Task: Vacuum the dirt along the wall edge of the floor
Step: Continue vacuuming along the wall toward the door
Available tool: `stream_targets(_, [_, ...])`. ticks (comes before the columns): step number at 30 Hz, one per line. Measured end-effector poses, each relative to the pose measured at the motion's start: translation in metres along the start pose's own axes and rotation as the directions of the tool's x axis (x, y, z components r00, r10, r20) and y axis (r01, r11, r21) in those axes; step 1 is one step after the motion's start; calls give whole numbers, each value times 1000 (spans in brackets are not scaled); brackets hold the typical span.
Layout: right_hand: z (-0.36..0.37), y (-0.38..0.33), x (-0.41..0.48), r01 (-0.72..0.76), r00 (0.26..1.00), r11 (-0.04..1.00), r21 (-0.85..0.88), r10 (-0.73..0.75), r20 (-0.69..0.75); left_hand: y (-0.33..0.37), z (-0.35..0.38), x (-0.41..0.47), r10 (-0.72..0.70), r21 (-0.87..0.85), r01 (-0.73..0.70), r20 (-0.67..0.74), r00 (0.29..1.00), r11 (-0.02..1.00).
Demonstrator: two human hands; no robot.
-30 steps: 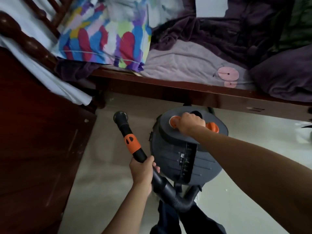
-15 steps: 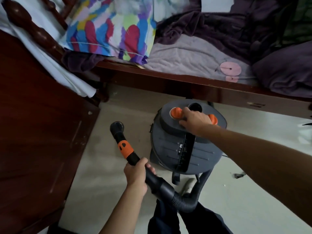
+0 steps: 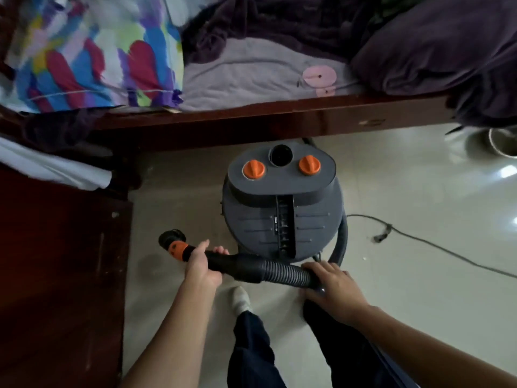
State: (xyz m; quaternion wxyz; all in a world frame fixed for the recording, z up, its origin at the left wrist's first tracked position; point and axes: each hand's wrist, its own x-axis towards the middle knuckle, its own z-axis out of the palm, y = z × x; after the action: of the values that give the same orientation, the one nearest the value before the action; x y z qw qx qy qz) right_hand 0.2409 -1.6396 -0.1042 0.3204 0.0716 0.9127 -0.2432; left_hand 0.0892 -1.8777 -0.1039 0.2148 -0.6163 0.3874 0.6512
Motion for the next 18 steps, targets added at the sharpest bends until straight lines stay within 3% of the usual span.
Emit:
stream_targets(4, [44, -16, 21, -173, 983, 980, -97, 165, -80, -10, -17, 26, -39, 11, 38, 18, 999, 999])
stream_targets(5, [55, -19, 25, -220, 971, 973, -63, 213, -113, -14, -21, 32, -50, 35, 49, 24, 998, 998])
stream_targets(7, [77, -25, 28, -331, 896, 924, 191, 371, -243, -20, -25, 42, -76, 109, 72, 38, 996, 991])
stream_targets(9, [97, -31, 28, -397, 738, 746, 535, 606, -297, -25, -25, 54, -81, 153, 76, 25, 996, 985])
stream_targets(10, [104, -33, 30, -398, 655, 609, 686, 712, -252, -27, -24, 62, -80, 164, 75, 21, 997, 984])
stream_targets(12, [110, -36, 35, -303, 536, 227, 925, 843, -31, -33, -20, 76, -88, 202, 80, 32, 996, 976])
stream_targets(14, [112, -40, 42, -104, 512, -116, 988, 845, 153, -43, -17, 87, -94, 245, 80, 45, 995, 966])
stream_targets(16, [111, -44, 44, 8, 527, -219, 976, 830, 182, -56, -14, 89, -97, 295, 76, 58, 994, 952])
stream_targets(18, [111, -51, 42, 38, 540, -194, 980, 829, 143, -68, -12, 89, -93, 348, 58, 84, 992, 936])
